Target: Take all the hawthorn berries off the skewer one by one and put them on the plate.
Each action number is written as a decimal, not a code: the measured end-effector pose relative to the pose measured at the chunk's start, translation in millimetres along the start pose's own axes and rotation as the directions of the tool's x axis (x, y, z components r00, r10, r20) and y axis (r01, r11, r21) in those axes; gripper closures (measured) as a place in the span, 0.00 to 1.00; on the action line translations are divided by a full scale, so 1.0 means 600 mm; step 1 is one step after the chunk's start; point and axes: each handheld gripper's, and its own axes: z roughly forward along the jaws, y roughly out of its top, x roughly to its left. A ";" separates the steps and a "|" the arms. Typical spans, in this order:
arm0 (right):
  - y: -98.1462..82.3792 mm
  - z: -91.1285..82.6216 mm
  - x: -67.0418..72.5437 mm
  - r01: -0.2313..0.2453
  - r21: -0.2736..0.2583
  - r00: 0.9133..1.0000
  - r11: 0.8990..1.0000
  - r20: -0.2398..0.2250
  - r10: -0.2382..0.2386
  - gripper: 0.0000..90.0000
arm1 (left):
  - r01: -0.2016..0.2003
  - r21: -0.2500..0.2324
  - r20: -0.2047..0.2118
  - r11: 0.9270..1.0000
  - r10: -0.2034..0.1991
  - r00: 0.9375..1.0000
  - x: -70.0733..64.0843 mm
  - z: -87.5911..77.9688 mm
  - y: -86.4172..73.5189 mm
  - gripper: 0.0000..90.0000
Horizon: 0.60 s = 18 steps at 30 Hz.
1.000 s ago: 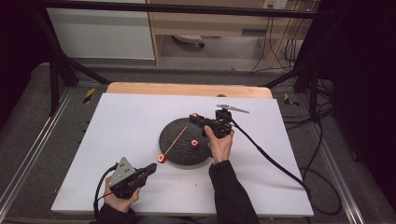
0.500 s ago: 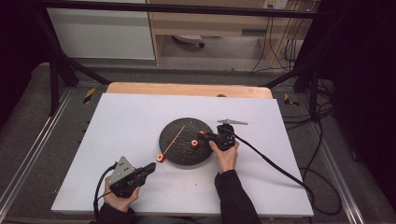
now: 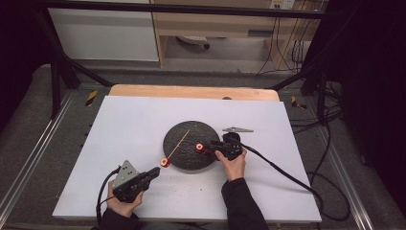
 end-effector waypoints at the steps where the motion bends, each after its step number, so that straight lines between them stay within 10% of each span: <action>1: 0.002 -0.005 0.002 0.004 -0.009 1.000 1.000 -0.009 -0.004 0.58 | -0.001 0.000 0.000 1.000 0.001 1.000 0.000 0.000 0.000 0.98; 11: 0.003 -0.042 0.050 0.059 -0.079 0.990 0.995 -0.125 -0.069 0.19 | -0.005 0.003 -0.005 1.000 0.005 1.000 -0.002 0.002 0.000 0.98; 18: -0.006 -0.032 0.098 0.077 -0.046 0.977 0.996 -0.198 -0.085 0.09 | -0.008 0.003 -0.007 1.000 0.008 1.000 -0.002 0.003 0.000 0.98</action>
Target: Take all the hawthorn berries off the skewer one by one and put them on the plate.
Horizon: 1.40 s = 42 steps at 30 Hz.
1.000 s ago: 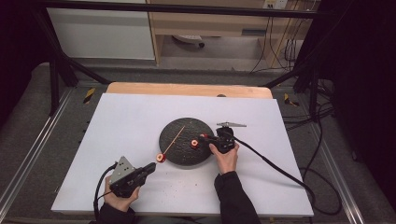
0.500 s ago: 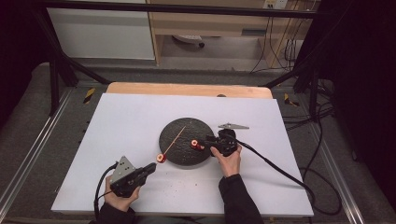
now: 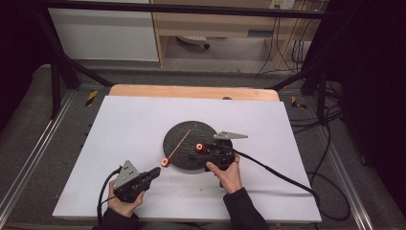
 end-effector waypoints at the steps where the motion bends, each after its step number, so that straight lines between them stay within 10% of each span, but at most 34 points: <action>1: -0.001 0.005 0.007 0.001 0.006 1.000 1.000 -0.011 0.000 0.09 | -0.001 0.001 -0.001 1.000 0.001 1.000 0.000 0.000 0.000 0.98; 19: -0.013 0.083 0.057 -0.060 0.061 0.985 0.996 -0.161 0.069 0.40 | -0.008 -0.002 -0.003 1.000 0.008 1.000 -0.006 0.005 0.001 0.98; 30: -0.018 0.089 0.057 -0.126 0.098 0.963 0.987 -0.228 0.146 0.72 | -0.010 -0.002 -0.004 1.000 0.010 1.000 -0.010 0.008 0.001 0.98; 42: -0.007 0.083 0.056 -0.159 0.087 0.954 0.983 -0.244 0.175 0.78 | -0.017 -0.022 -0.007 1.000 0.017 1.000 -0.013 0.003 0.004 0.98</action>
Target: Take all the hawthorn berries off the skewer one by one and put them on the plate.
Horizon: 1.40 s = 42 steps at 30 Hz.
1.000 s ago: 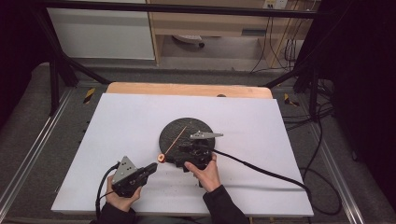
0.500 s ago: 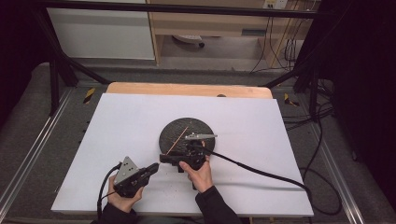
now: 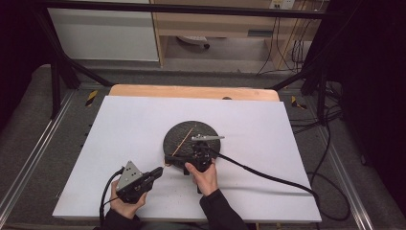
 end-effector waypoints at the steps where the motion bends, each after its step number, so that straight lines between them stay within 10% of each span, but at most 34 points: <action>1: -0.001 0.000 0.000 0.006 -0.005 1.000 1.000 0.002 -0.006 0.77 | 0.001 0.001 0.002 1.000 -0.001 1.000 0.000 0.000 0.000 0.98; 16: -0.005 0.003 -0.002 -0.018 0.012 1.000 1.000 -0.025 0.019 0.76 | -0.004 -0.007 -0.008 1.000 0.004 1.000 0.000 -0.003 0.003 0.98; 42: 0.086 -0.051 -0.012 0.031 -0.079 0.998 0.996 0.063 -0.026 0.77 | -0.003 -0.043 -0.007 0.999 0.003 1.000 0.005 -0.013 0.006 0.99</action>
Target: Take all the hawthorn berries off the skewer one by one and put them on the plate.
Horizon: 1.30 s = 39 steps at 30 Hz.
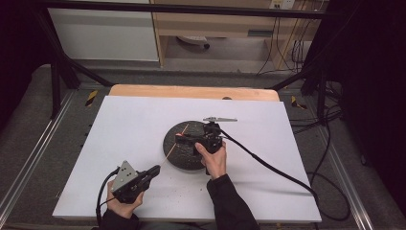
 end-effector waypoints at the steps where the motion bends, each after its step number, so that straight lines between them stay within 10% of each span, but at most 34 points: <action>1: 0.001 0.000 -0.001 0.006 -0.003 1.000 1.000 0.000 -0.006 0.77 | 0.000 0.001 0.000 1.000 0.000 1.000 0.001 0.000 0.000 0.99; 20: 0.032 -0.009 -0.020 0.008 -0.027 1.000 1.000 0.026 -0.007 0.77 | 0.000 0.015 -0.004 1.000 0.000 1.000 0.003 0.000 -0.001 0.99; 33: 0.063 -0.022 -0.057 0.060 -0.073 0.977 0.996 0.208 -0.043 0.77 | -0.002 0.042 0.005 0.999 0.002 1.000 0.003 0.004 -0.009 0.98; 39: 0.033 0.004 -0.085 0.049 0.024 0.967 0.999 0.248 -0.053 0.77 | 0.023 0.034 -0.016 0.999 -0.022 1.000 0.009 0.002 -0.010 0.98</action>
